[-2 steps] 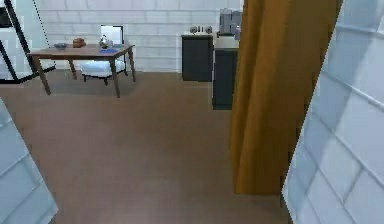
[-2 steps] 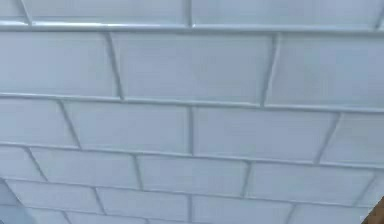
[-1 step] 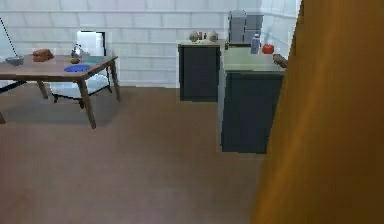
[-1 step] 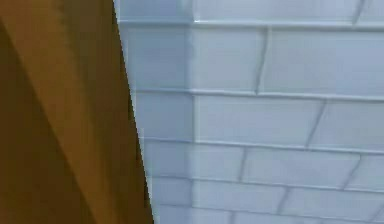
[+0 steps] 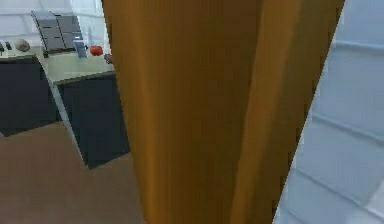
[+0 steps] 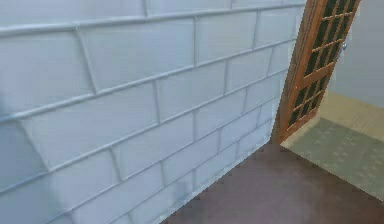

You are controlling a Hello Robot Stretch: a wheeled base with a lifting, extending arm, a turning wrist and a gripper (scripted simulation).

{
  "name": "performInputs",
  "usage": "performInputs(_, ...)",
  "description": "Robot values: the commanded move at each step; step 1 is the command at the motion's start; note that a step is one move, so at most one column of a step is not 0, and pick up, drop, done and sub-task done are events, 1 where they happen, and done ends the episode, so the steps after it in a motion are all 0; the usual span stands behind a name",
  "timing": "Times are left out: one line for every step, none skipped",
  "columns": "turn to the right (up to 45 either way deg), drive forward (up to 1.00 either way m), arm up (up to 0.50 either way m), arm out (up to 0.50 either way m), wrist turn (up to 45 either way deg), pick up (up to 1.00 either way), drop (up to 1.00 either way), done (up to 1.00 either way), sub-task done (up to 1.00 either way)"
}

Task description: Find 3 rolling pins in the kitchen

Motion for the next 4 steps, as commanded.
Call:
performInputs(0.0,0.05,0.0,0.0,0.0,0.0,0.0,0.0,0.0)
performInputs(-39.0,0.0,0.0,0.0,0.0,0.0,0.0,0.0,0.0)
performInputs(0.0,1.0,0.0,0.0,0.0,0.0,0.0,0.0,0.0)
performInputs(0.0,0.1,0.0,0.0,0.0,0.0,0.0,0.0,0.0)
